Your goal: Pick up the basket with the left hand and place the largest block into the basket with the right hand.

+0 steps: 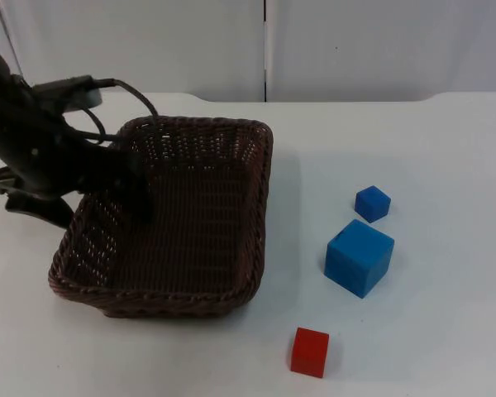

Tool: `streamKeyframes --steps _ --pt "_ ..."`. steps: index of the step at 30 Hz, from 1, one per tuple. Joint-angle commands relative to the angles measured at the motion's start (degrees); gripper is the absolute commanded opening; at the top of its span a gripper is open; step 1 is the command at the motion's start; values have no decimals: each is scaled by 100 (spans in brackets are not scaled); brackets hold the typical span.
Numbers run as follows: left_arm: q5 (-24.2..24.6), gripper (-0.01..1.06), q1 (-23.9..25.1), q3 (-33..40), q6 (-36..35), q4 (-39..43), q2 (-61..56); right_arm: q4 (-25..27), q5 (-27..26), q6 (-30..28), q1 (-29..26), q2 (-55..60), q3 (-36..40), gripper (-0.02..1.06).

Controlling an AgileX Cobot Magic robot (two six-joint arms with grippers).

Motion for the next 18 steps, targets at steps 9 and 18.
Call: streamKeyframes --steps 9,18 --pt "-126 103 -114 -30 40 -74 10 22 -34 -13 -35 -7 10 105" --pt "-160 103 -114 -30 157 -74 97 22 -34 -13 -35 -7 10 105"
